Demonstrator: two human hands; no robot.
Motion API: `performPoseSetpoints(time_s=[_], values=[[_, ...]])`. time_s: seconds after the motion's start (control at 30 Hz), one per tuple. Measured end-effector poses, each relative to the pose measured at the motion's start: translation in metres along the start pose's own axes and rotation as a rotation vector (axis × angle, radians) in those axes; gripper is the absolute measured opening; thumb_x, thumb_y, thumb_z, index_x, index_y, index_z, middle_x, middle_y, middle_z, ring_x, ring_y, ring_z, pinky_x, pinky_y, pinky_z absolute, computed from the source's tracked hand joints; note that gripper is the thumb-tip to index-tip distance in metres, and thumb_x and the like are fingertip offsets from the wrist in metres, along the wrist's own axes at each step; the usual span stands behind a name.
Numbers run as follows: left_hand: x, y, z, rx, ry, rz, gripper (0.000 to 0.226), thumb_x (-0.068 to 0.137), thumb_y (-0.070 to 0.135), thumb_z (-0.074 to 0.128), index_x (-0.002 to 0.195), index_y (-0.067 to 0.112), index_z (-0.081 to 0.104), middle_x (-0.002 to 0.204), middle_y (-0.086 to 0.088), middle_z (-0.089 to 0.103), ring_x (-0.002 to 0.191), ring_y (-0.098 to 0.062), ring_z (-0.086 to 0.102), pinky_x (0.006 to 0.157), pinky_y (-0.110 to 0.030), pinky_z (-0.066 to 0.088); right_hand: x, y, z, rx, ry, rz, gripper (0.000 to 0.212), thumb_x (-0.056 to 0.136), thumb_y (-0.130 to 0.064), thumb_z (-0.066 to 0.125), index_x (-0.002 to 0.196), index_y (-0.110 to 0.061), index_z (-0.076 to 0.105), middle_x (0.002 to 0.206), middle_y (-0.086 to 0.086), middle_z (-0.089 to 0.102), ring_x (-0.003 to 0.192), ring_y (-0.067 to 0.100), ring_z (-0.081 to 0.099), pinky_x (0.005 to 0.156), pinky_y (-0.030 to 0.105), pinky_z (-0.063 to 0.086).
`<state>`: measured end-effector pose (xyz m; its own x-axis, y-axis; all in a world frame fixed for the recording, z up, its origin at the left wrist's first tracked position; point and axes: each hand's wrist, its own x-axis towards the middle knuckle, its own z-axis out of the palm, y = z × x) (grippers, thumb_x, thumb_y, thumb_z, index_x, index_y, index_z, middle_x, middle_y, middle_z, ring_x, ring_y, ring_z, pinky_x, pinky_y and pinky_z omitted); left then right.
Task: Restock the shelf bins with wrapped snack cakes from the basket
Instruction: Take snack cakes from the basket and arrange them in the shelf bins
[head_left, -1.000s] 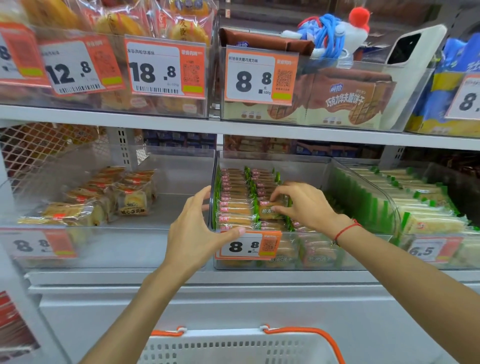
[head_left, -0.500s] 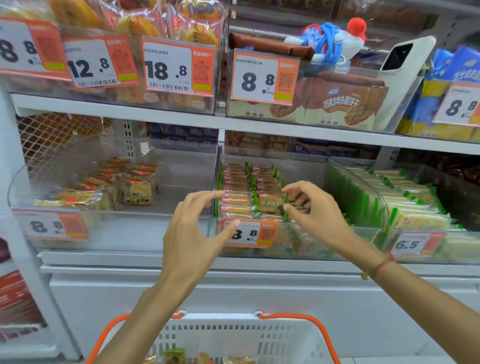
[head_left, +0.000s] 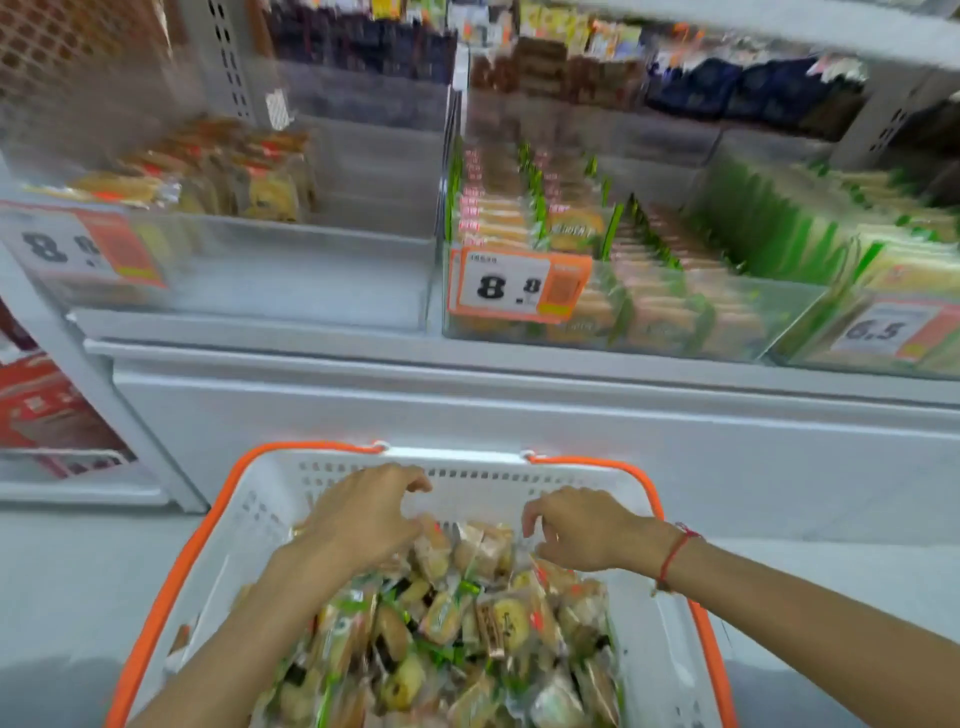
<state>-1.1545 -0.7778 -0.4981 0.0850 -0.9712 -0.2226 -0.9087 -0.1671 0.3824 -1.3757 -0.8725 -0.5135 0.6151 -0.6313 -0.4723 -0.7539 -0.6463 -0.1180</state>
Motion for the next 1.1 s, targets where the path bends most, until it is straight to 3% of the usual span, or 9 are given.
performPoseSetpoints(time_s=[0.1,0.23,0.37,0.47,0.53,0.77,0.93,1.03,1.1], values=[[-0.002,-0.033,0.043,0.062,-0.236,-0.051,0.038,0.087,0.036,0.062,0.124,0.028,0.058,0.128,0.001,0.059,0.113,-0.018,0.056,0.089,-0.031,0.048,0.017,-0.008,0.041,-0.003,-0.092,0.025,0.028,0.094,-0.023,0.052,0.121,-0.021,0.059,0.119,0.006,0.061,0.110,0.027,0.056,0.087,0.036,0.045],[-0.015,-0.056,0.088,0.161,-0.400,0.003,0.068,0.088,0.051,0.060,0.147,0.034,0.031,0.155,0.003,0.027,0.142,-0.022,0.025,0.114,-0.038,0.027,0.028,-0.018,0.090,0.020,-0.113,-0.089,0.033,0.092,-0.017,0.055,0.125,-0.018,0.059,0.127,0.007,0.057,0.114,0.029,0.056,0.091,0.040,0.048],[-0.026,-0.057,0.115,0.265,-0.394,0.082,0.062,0.089,0.055,0.056,0.145,0.040,0.032,0.156,0.006,0.021,0.145,-0.027,0.011,0.116,-0.047,0.020,0.025,-0.030,0.138,-0.144,-0.061,-0.295,0.033,0.088,-0.022,0.063,0.120,-0.014,0.061,0.122,0.008,0.056,0.118,0.029,0.048,0.100,0.041,0.039],[-0.032,-0.060,0.125,0.292,-0.333,0.095,0.050,0.091,0.056,0.049,0.139,0.040,0.042,0.152,0.010,0.027,0.144,-0.028,0.009,0.115,-0.047,0.014,0.021,-0.038,0.159,-0.346,-0.050,-0.314,0.043,0.092,-0.027,0.059,0.133,-0.018,0.052,0.135,0.010,0.042,0.129,0.029,0.032,0.109,0.048,0.023],[-0.034,-0.061,0.130,0.294,-0.304,0.077,0.048,0.092,0.056,0.047,0.138,0.041,0.043,0.151,0.011,0.028,0.144,-0.027,0.009,0.115,-0.046,0.014,0.017,-0.042,0.166,-0.385,-0.049,-0.311,0.043,0.093,-0.023,0.058,0.134,-0.019,0.050,0.137,0.010,0.038,0.130,0.029,0.029,0.108,0.047,0.024],[-0.026,-0.058,0.132,0.246,-0.330,0.023,0.047,0.091,0.051,0.052,0.136,0.040,0.046,0.148,0.012,0.033,0.142,-0.027,0.013,0.116,-0.045,0.018,0.018,-0.043,0.167,-0.149,-0.055,-0.303,0.027,0.083,-0.003,0.063,0.106,-0.016,0.065,0.122,0.004,0.047,0.117,0.023,0.038,0.099,0.036,0.034],[-0.016,-0.052,0.111,-0.004,-0.418,-0.023,0.056,0.088,0.039,0.065,0.140,0.035,0.043,0.152,0.004,0.033,0.141,-0.024,0.024,0.113,-0.034,0.023,0.031,-0.029,0.130,0.238,-0.101,-0.199,0.021,0.082,-0.009,0.068,0.095,-0.024,0.062,0.115,-0.005,0.061,0.109,0.013,0.055,0.094,0.033,0.048],[-0.008,-0.029,0.079,-0.372,-0.410,-0.053,0.063,0.088,0.029,0.066,0.143,0.019,0.038,0.144,0.005,0.041,0.129,-0.012,0.040,0.097,-0.020,0.032,0.036,-0.019,0.079,0.384,-0.012,-0.158,0.022,0.082,-0.019,0.073,0.102,-0.020,0.063,0.097,-0.014,0.060,0.091,0.002,0.056,0.077,0.018,0.047],[-0.005,-0.012,0.057,-0.586,-0.365,-0.071,0.065,0.089,0.028,0.065,0.145,0.017,0.035,0.140,0.006,0.042,0.124,-0.010,0.045,0.097,-0.020,0.037,0.034,-0.014,0.034,0.527,0.083,-0.159,0.024,0.078,-0.017,0.078,0.098,-0.019,0.063,0.097,-0.007,0.062,0.089,0.010,0.059,0.077,0.024,0.050]])
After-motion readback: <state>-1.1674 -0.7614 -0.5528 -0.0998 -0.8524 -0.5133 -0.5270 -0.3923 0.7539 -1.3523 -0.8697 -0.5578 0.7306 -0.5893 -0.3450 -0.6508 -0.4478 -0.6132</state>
